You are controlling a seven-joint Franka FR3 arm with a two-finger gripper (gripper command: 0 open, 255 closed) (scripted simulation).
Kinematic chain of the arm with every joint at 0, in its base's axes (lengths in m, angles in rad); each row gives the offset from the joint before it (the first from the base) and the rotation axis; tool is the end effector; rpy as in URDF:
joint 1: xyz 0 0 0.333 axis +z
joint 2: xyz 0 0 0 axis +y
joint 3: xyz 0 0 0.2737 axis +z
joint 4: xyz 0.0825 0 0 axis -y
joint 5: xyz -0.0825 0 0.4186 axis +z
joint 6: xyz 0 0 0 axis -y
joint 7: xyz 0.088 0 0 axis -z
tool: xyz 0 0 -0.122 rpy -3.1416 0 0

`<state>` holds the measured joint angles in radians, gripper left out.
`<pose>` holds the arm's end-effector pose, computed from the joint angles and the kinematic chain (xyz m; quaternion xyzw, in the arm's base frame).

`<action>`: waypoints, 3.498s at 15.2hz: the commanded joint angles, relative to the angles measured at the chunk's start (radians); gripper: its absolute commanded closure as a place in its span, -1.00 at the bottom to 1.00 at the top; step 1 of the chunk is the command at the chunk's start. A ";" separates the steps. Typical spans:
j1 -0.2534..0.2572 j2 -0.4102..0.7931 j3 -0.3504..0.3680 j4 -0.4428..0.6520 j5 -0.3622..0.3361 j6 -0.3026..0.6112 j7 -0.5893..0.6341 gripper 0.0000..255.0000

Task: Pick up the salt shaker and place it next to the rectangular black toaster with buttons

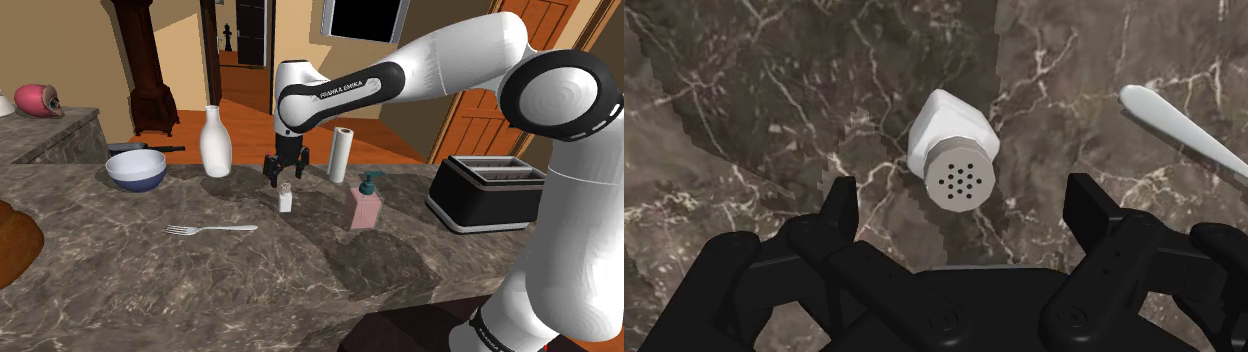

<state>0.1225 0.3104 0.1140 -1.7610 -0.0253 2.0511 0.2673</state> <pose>0.6374 0.1488 0.3173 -0.9999 0.0120 0.0104 0.0038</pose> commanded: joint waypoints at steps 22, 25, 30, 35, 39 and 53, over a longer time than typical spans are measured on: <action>0.001 0.005 0.000 -0.013 -0.001 0.019 0.002 1.00; 0.000 -0.009 0.001 0.008 0.001 -0.016 0.001 1.00; 0.000 -0.029 0.002 0.048 0.004 -0.077 -0.001 1.00; 0.000 -0.044 0.002 0.095 0.006 -0.139 -0.002 1.00; 0.000 -0.053 0.003 0.137 0.007 -0.189 -0.002 1.00; 0.002 -0.054 0.004 0.324 0.008 -0.377 -0.001 1.00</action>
<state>0.1256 0.2551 0.1188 -1.4538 -0.0177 1.6899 0.2673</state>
